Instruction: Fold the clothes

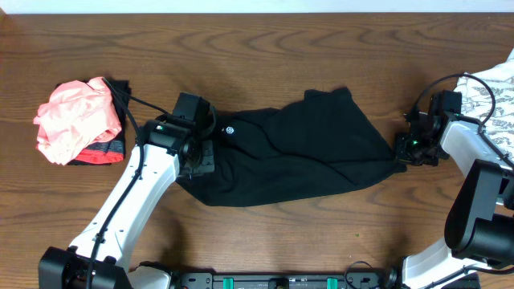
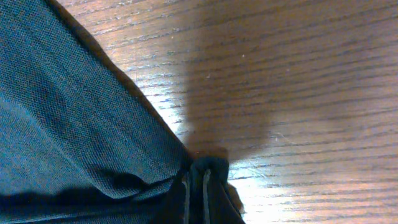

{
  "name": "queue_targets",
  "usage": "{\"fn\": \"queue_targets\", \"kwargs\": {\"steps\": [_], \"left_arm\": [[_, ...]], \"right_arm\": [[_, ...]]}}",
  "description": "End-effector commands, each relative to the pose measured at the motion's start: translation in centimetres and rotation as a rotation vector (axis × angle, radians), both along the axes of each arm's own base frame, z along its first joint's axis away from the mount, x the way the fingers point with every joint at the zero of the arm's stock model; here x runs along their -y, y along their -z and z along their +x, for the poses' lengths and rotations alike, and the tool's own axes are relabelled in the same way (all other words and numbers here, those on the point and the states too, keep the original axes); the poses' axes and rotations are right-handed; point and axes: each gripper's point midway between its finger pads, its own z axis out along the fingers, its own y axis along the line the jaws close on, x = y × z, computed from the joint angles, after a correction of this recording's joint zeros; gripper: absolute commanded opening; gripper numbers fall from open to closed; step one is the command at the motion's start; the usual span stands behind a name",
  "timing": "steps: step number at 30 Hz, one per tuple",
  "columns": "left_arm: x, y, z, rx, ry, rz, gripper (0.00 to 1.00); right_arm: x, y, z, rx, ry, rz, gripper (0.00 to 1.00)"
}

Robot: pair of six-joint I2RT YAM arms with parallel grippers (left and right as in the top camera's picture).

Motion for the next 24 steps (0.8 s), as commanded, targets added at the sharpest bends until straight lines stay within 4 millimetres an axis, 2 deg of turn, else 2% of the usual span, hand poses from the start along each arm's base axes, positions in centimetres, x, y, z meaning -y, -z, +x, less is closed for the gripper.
{"fn": "queue_targets", "kwargs": {"steps": [1, 3, 6, 11, 13, 15, 17, 19, 24], "left_arm": [[-0.1, -1.1, 1.6, 0.076, -0.013, 0.003, 0.06], [0.3, -2.3, 3.0, 0.149, -0.011, -0.018, 0.06], [0.9, -5.2, 4.9, 0.289, -0.006, -0.058, 0.06], [1.2, -11.5, 6.7, 0.551, 0.031, -0.1, 0.06], [-0.4, -13.7, 6.7, 0.641, -0.013, -0.042, 0.06], [-3.3, -15.8, 6.2, 0.72, -0.096, 0.078, 0.06], [-5.7, -17.6, 5.6, 0.781, -0.171, 0.162, 0.06], [-7.2, -18.8, 5.0, 0.821, -0.219, 0.178, 0.06], [-9.8, -19.8, 4.6, 0.851, -0.303, 0.201, 0.06]], "right_arm": [[-0.1, -0.4, 0.9, 0.014, 0.026, 0.018, 0.01], [-0.2, -2.1, 2.0, 0.056, 0.022, 0.032, 0.01], [0.2, -6.1, 4.0, 0.142, 0.019, 0.016, 0.01], [1.1, -15.2, 7.3, 0.348, 0.009, -0.037, 0.01], [1.8, -18.6, 8.0, 0.418, 0.023, -0.072, 0.01], [3.7, -21.1, 8.2, 0.459, 0.111, -0.134, 0.01], [5.6, -23.0, 8.3, 0.497, 0.206, -0.168, 0.01], [6.0, -24.2, 8.6, 0.533, 0.235, -0.129, 0.01], [6.7, -25.2, 8.3, 0.55, 0.253, -0.108, 0.01]]}}
